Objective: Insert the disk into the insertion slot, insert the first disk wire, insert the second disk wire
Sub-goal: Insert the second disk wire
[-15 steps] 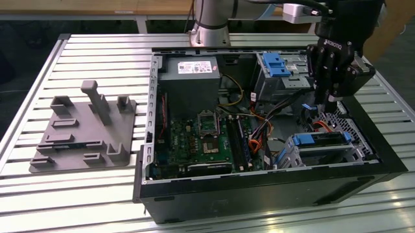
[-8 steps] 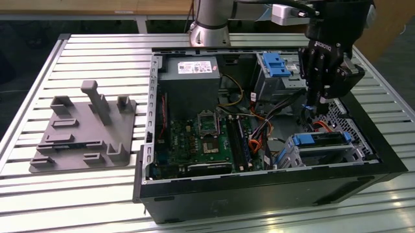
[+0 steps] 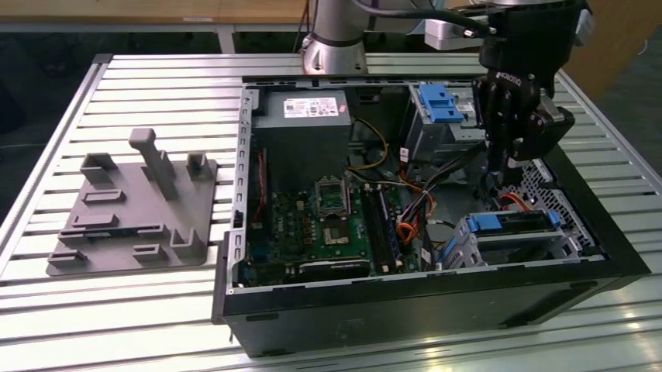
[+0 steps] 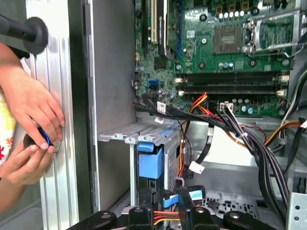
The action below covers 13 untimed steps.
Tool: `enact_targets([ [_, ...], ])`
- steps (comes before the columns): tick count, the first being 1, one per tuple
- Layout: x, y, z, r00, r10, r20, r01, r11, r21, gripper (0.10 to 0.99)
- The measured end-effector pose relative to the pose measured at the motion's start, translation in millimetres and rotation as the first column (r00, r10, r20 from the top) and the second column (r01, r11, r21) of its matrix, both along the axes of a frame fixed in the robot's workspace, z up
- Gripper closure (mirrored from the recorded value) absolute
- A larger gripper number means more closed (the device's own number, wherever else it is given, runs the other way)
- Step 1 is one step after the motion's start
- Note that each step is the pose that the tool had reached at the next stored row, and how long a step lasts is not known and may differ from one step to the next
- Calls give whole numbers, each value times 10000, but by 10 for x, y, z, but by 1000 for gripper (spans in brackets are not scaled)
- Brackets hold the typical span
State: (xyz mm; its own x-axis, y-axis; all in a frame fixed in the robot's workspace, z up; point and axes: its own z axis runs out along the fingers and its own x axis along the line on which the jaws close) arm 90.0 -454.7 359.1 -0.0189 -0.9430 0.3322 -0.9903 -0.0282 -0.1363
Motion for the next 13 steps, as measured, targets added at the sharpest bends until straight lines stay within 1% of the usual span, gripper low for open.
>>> enact_targets([
  [1, -13, 0, -3, 10000, 0, 54, 0, 10000, -2, 729],
  [5, -29, 0, -9, 10000, -26, 56, 26, 10000, -11, 729],
  [7, -29, 6, -9, 10000, -26, 46, 27, 10000, -61, 729],
  [8, -29, 10, -10, 10000, -26, 25, 27, 9999, -151, 729],
  [9, -30, 22, -11, 10000, -27, 6, 28, 9996, -284, 729],
  [10, -30, 32, -15, 10000, -27, -6, 27, 9992, -390, 729],
  [11, -29, 40, -21, 10000, -26, -10, 26, 9989, -463, 729],
  [12, -29, 47, -27, 10000, -26, -10, 26, 9987, -504, 729],
  [13, -29, 50, -36, 10000, -26, -11, 25, 9987, -511, 729],
])
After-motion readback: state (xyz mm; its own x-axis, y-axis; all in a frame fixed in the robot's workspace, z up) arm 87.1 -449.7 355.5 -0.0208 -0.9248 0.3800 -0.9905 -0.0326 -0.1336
